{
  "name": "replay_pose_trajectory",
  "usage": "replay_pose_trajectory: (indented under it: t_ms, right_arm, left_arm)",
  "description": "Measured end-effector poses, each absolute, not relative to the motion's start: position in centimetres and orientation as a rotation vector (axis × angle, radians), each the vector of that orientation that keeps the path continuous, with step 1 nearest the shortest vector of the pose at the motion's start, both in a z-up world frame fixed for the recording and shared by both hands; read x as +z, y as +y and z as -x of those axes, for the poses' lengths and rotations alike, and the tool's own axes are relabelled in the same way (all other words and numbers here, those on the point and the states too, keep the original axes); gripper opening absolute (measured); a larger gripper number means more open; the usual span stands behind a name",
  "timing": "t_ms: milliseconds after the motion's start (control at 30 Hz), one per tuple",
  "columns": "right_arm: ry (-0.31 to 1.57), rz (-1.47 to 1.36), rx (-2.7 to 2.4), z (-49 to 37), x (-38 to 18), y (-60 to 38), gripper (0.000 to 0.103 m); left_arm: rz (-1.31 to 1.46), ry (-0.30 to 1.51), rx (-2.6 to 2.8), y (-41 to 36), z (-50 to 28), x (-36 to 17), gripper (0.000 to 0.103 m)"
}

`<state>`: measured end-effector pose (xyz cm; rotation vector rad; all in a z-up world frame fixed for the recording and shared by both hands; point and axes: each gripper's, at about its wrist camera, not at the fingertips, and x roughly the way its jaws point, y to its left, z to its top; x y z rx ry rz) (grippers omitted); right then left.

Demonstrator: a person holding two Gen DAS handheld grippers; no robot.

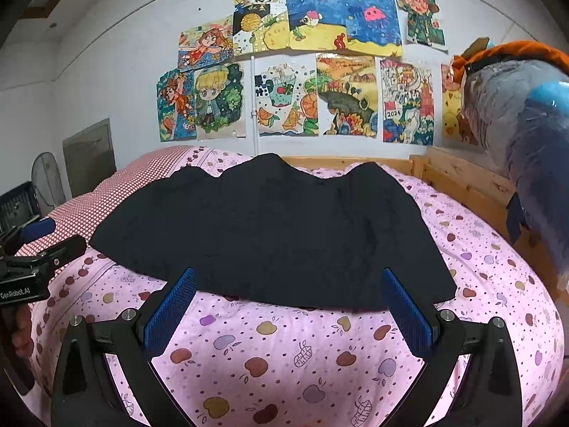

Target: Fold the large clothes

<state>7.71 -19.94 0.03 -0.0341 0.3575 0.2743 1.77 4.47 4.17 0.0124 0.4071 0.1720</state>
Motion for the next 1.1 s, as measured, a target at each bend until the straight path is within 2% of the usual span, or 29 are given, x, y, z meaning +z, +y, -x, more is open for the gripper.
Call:
replay_pose_trajectory:
  t_ms: [1100]
  right_arm:
    - [0.317,0.082,0.275,-6.77,0.75,-19.09,0.101]
  left_arm:
    - [-0.04,0.405,0.159,3.81,-1.88,4.14,0.103]
